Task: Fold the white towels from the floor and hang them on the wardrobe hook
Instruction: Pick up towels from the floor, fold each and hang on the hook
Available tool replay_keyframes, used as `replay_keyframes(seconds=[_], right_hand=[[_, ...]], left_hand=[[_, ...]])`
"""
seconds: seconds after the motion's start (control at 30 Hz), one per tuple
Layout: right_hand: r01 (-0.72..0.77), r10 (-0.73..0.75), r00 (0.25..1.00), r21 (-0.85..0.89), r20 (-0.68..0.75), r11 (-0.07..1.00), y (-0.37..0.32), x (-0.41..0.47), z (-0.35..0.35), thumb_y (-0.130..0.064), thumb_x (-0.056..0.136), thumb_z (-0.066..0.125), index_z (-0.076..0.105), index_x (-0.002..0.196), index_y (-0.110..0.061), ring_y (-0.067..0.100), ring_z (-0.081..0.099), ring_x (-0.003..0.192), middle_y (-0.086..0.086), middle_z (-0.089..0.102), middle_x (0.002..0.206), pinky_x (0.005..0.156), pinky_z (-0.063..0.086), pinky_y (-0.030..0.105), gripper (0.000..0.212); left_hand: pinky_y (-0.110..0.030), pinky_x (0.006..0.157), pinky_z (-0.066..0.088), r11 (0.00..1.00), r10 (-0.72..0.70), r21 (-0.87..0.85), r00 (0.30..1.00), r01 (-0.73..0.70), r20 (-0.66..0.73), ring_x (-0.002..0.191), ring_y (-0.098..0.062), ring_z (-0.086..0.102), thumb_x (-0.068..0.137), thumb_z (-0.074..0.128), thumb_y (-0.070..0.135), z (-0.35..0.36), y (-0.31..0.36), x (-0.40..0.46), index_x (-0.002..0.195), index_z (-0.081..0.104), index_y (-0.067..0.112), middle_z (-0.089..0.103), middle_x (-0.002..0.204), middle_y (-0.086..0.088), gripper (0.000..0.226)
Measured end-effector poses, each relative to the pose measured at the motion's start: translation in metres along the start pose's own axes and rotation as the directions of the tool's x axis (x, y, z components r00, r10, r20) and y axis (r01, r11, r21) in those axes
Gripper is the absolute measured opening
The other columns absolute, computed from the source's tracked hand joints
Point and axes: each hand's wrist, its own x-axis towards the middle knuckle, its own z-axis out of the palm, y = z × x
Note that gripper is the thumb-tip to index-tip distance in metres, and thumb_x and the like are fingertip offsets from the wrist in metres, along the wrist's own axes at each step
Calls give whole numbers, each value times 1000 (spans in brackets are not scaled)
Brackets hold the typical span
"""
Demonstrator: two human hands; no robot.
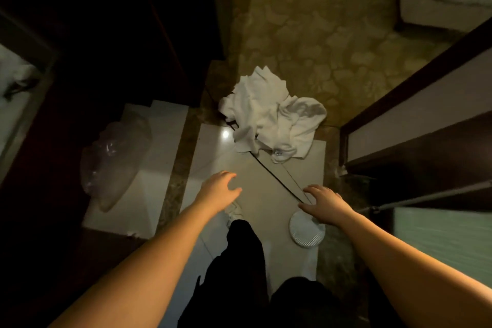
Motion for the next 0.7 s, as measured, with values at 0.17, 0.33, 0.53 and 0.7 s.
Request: replay_keyframes(seconds=[0.17, 0.33, 0.53, 0.7], right_hand=[[-61, 55, 997, 113, 56, 992, -22, 96, -32, -49, 95, 61, 47, 148, -20, 23, 44, 139, 3, 45, 154, 112, 36, 34, 62], [-121, 103, 989, 183, 106, 976, -27, 197, -39, -44, 98, 59, 49, 147, -18, 26, 45, 138, 7, 46, 152, 112, 38, 36, 56], [-166, 125, 978, 259, 165, 952, -9, 340, -21, -33, 98, 61, 49, 146, -12, 25, 46, 137, 10, 47, 151, 107, 36, 29, 53], [-205, 152, 970, 301, 191, 931, 12, 452, 7, -23, 98, 61, 59, 135, -7, 26, 54, 126, 13, 57, 141, 94, 34, 19, 41]], left_hand=[[-32, 107, 38, 999, -40, 37, 991, 36, 130, 136, -23, 45, 97, 59, 35, -33, -10, 109, 145, 48, 19, 45, 152, -4, 52], [-32, 102, 42, 996, -85, -2, 975, 88, 203, 130, -24, 51, 100, 54, 38, -30, -20, 210, 146, 48, 19, 48, 150, -4, 50], [-31, 105, 42, 980, -171, -49, 936, 195, 308, 129, -21, 52, 100, 54, 38, 22, -45, 331, 144, 50, 18, 51, 147, -2, 49], [-27, 93, 40, 964, -219, -72, 919, 255, 327, 124, -21, 55, 99, 55, 36, 73, -62, 434, 140, 54, 19, 56, 141, -1, 44]])
